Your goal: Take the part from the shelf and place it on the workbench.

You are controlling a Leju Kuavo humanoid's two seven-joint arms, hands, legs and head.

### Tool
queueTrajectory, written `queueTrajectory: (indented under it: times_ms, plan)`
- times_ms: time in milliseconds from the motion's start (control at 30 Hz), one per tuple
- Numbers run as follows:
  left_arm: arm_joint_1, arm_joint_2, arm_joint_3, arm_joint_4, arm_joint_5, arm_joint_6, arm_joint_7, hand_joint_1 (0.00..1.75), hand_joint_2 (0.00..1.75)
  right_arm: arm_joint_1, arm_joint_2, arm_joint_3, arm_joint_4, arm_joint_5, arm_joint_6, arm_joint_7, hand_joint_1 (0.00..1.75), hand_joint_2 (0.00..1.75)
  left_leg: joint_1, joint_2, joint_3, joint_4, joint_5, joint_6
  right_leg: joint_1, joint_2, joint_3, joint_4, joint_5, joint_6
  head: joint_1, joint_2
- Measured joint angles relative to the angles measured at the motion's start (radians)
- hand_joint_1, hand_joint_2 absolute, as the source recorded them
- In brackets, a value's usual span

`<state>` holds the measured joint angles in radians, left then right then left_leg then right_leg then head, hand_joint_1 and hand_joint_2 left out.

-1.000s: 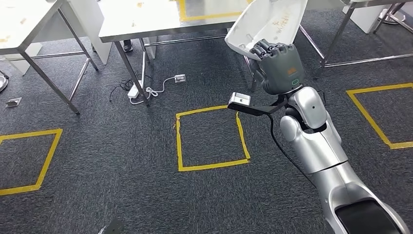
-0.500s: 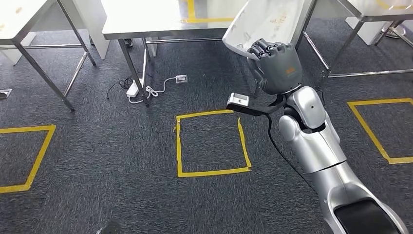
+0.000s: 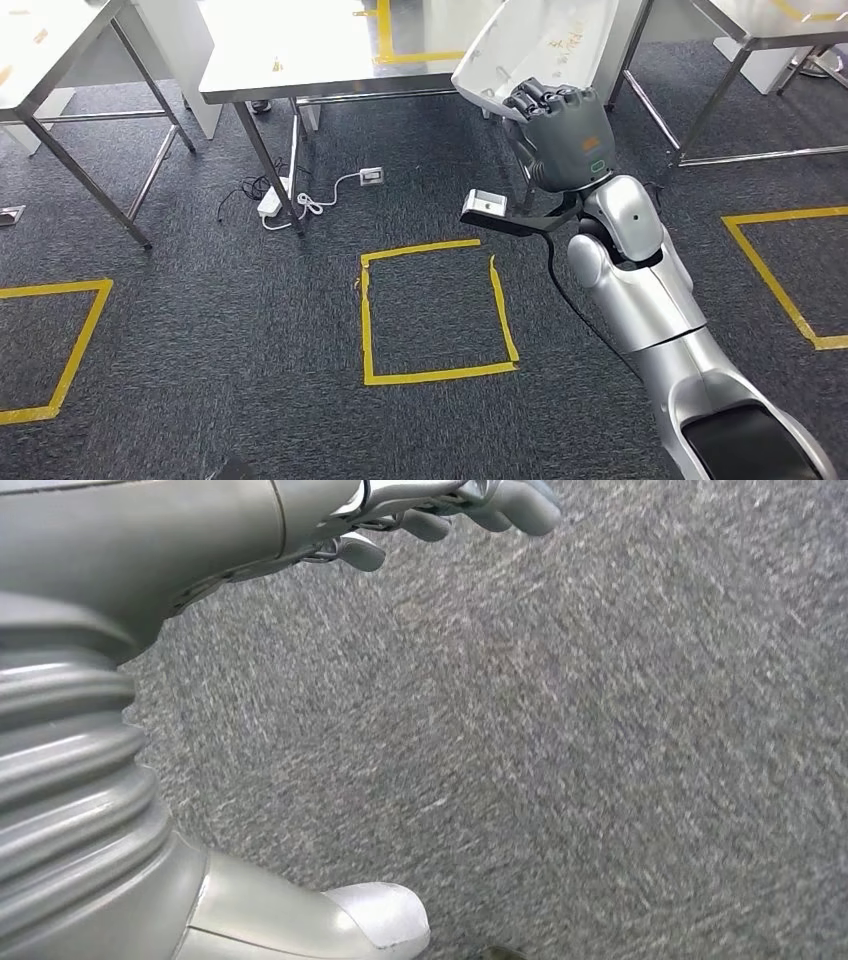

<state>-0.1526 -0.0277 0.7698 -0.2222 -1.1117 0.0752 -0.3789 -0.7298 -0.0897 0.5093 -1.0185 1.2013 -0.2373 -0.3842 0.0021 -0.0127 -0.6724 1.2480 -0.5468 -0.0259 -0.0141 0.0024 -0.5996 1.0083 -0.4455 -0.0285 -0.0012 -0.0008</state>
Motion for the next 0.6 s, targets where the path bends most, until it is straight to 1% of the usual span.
queueTrajectory:
  times_ms: [33, 67, 100, 133, 200, 233, 267, 333, 367, 400, 433, 467, 500, 533, 567, 600]
  plan:
    - [0.001, 0.001, 0.0, 0.0, -0.001, 0.0, 0.0, 0.0, 1.75, 0.002, 0.001, 0.0, 0.001, 0.0, 0.0, 0.001, 1.75, 1.75, 0.004, 0.001, -0.037, 0.04, -0.021, -0.006, -0.002, 0.0, 0.01, 0.0, -0.01, 0.002, 0.0, 0.0]
    - [0.003, 0.001, 0.0, 0.0, -0.002, 0.0, 0.001, 0.0, 1.75, 0.004, 0.002, 0.0, 0.001, 0.0, 0.0, 0.002, 1.75, 1.75, 0.008, 0.003, -0.062, 0.053, -0.032, -0.01, -0.004, 0.0, 0.022, 0.0, -0.02, 0.005, 0.0, 0.0]
    - [0.005, 0.001, 0.0, 0.0, -0.003, 0.0, 0.001, 0.0, 1.75, 0.005, 0.002, 0.0, 0.002, 0.0, 0.0, 0.002, 1.75, 1.75, 0.011, 0.005, -0.07, 0.035, -0.022, -0.012, -0.007, 0.0, 0.035, 0.0, -0.031, 0.009, 0.0, 0.0]
    - [0.006, 0.002, 0.0, 0.0, -0.003, 0.0, 0.002, 0.0, 1.75, 0.006, 0.003, 0.001, 0.003, 0.0, 0.0, 0.003, 1.75, 1.75, 0.014, 0.007, -0.062, -0.014, 0.011, -0.015, -0.011, 0.0, 0.051, 0.0, -0.042, 0.013, 0.0, 0.0]
    - [0.009, 0.001, 0.0, 0.001, -0.004, 0.0, 0.002, 0.0, 1.75, 0.007, 0.005, 0.001, 0.003, 0.001, -0.002, 0.002, 1.75, 1.75, 0.02, 0.016, -0.029, -0.151, 0.115, -0.018, -0.015, 0.0, 0.075, 0.003, -0.065, 0.026, -0.002, 0.0]
    - [0.009, 0.001, 0.0, 0.002, -0.004, 0.0, 0.004, 0.0, 1.75, 0.006, 0.006, 0.001, 0.003, 0.001, -0.002, 0.002, 1.75, 1.75, 0.021, 0.021, -0.015, -0.198, 0.148, -0.015, -0.015, 0.001, 0.083, 0.002, -0.076, 0.034, -0.004, 0.0]
    - [0.01, 0.001, 0.0, 0.002, -0.004, 0.0, 0.005, 0.0, 1.75, 0.005, 0.006, 0.001, 0.003, 0.001, -0.001, 0.002, 1.75, 1.75, 0.021, 0.024, -0.009, -0.225, 0.165, -0.008, -0.013, 0.002, 0.09, 0.001, -0.084, 0.043, -0.006, 0.0]
    - [0.009, 0.0, 0.0, 0.002, -0.004, -0.001, 0.006, 0.0, 1.75, 0.0, 0.007, 0.001, 0.003, 0.001, 0.002, 0.002, 1.75, 1.75, 0.02, 0.023, 0.001, -0.228, 0.158, 0.011, -0.012, 0.002, 0.1, 0.002, -0.088, 0.058, -0.004, 0.0]
    - [0.01, -0.001, 0.0, 0.001, -0.004, 0.0, 0.006, 0.0, 1.75, -0.003, 0.008, 0.002, 0.003, 0.001, 0.004, 0.002, 1.75, 1.75, 0.02, 0.02, 0.009, -0.229, 0.156, 0.02, -0.013, 0.002, 0.097, 0.019, -0.084, 0.063, -0.002, 0.0]
    - [0.009, -0.001, 0.0, 0.001, -0.004, 0.0, 0.006, 0.0, 1.75, -0.006, 0.008, 0.002, 0.003, 0.0, 0.005, 0.001, 1.75, 1.75, 0.019, 0.017, 0.018, -0.228, 0.151, 0.028, -0.015, 0.001, 0.079, 0.054, -0.078, 0.065, -0.001, 0.0]
    - [0.008, -0.001, 0.0, 0.0, -0.004, 0.001, 0.006, 0.0, 1.75, -0.008, 0.009, 0.002, 0.004, 0.0, 0.006, 0.0, 1.75, 1.75, 0.018, 0.014, 0.028, -0.228, 0.143, 0.035, -0.015, 0.0, 0.048, 0.106, -0.078, 0.066, 0.0, 0.0]
    - [0.008, -0.001, 0.0, 0.0, -0.004, 0.001, 0.006, 0.0, 1.75, -0.009, 0.009, 0.003, 0.005, 0.0, 0.006, 0.0, 1.75, 1.75, 0.016, 0.012, 0.038, -0.229, 0.134, 0.041, -0.013, 0.0, 0.004, 0.172, -0.088, 0.067, 0.001, 0.0]
    - [0.008, -0.001, 0.0, 0.0, -0.004, 0.002, 0.007, 0.0, 1.75, -0.008, 0.009, 0.003, 0.006, -0.001, 0.006, -0.001, 1.75, 1.75, 0.013, 0.01, 0.047, -0.229, 0.124, 0.046, -0.01, 0.0, -0.043, 0.234, -0.112, 0.067, 0.001, 0.0]
    - [0.008, -0.001, 0.0, 0.0, -0.004, 0.002, 0.007, 0.0, 1.75, -0.006, 0.009, 0.003, 0.008, -0.001, 0.006, -0.002, 1.75, 1.75, 0.01, 0.008, 0.059, -0.229, 0.112, 0.049, -0.007, 0.0, -0.086, 0.278, -0.143, 0.065, 0.002, 0.0]
    - [0.009, -0.001, 0.0, 0.0, -0.004, 0.002, 0.007, 0.0, 1.75, -0.004, 0.008, 0.003, 0.011, -0.001, 0.006, -0.002, 1.75, 1.75, 0.006, 0.005, 0.073, -0.229, 0.1, 0.052, -0.003, 0.0, -0.116, 0.294, -0.169, 0.063, 0.002, 0.0]
    - [0.01, -0.002, 0.0, 0.0, -0.004, 0.002, 0.007, 0.0, 1.75, -0.003, 0.008, 0.003, 0.013, -0.001, 0.006, -0.003, 1.75, 1.75, 0.001, 0.002, 0.09, -0.229, 0.087, 0.054, 0.001, 0.0, -0.131, 0.281, -0.177, 0.057, 0.002, 0.0]
